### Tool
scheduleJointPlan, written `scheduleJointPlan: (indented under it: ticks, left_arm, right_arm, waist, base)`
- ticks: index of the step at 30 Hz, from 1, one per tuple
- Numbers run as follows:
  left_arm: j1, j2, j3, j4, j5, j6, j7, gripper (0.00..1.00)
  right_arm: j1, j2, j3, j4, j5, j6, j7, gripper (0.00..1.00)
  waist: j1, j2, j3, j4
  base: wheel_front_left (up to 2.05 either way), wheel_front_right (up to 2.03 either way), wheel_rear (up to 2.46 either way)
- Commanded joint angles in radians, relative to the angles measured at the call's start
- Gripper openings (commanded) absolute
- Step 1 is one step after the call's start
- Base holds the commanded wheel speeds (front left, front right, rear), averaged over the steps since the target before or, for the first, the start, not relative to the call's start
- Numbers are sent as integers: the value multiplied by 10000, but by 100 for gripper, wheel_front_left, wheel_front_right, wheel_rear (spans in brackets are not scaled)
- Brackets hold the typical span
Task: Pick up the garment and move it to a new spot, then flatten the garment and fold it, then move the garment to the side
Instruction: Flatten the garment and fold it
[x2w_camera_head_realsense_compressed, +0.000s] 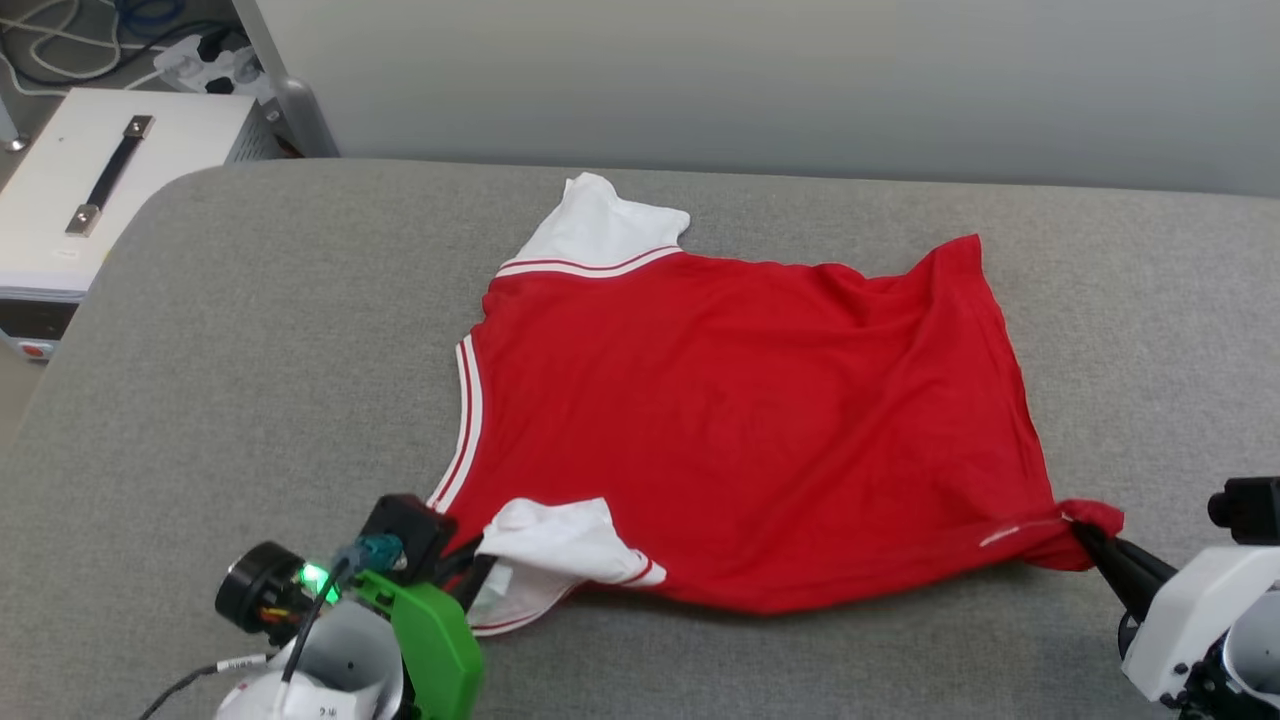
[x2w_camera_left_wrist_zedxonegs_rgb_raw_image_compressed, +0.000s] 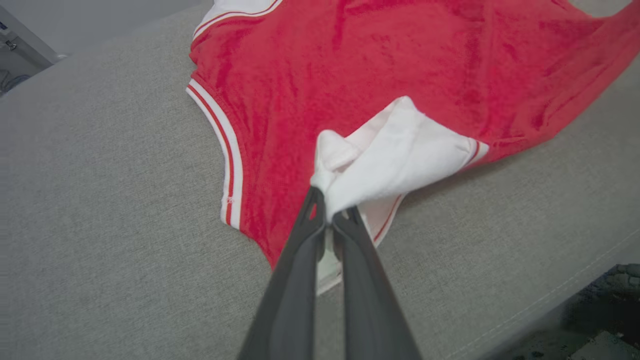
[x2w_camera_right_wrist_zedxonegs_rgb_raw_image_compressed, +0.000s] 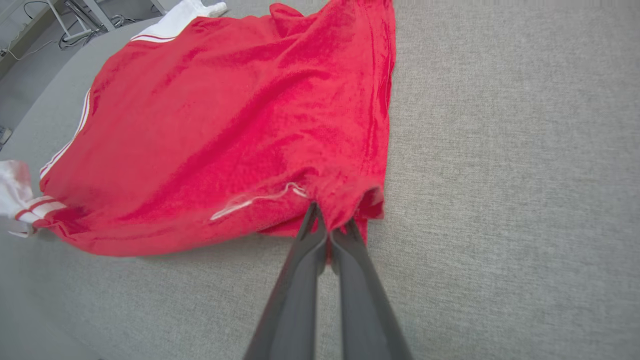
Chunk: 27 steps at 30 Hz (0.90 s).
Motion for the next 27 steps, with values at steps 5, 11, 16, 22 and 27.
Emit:
scheduleJointPlan:
  ticks: [5, 11, 16, 22, 27]
  left_arm:
    - [-1088, -228, 40, 807, 172, -274, -35, 0]
    - [-2079, -479, 117, 1778, 383, -380, -373, 0]
    - [-2781, -709, 20, 2736, 501, -562, -612, 0]
    - [-3474, -1035, -292, 3885, 637, -795, -814, 0]
    - [-3891, -1393, -554, 4866, 758, -892, -1121, 76]
  right_arm:
    - [-900, 338, -79, 92, -543, -11, 628, 0]
    - [-1786, 576, -61, 486, -867, -11, 989, 0]
    - [-2377, 711, -68, 972, -1254, -11, 1226, 0]
    - [-2896, 843, 217, 1469, -1467, -11, 1240, 0]
    - [-3142, 757, 454, 1907, -1667, -11, 1169, 0]
  waist:
    - [1, 0, 756, -221]
    - [1, 0, 1292, -301]
    - [1, 0, 1659, -309]
    - [1, 0, 1915, -299]
    - [1, 0, 1933, -257]
  base:
    - [0, 0, 0]
    - [0, 0, 0]
    - [0, 0, 0]
    - [0, 0, 0]
    - [0, 0, 0]
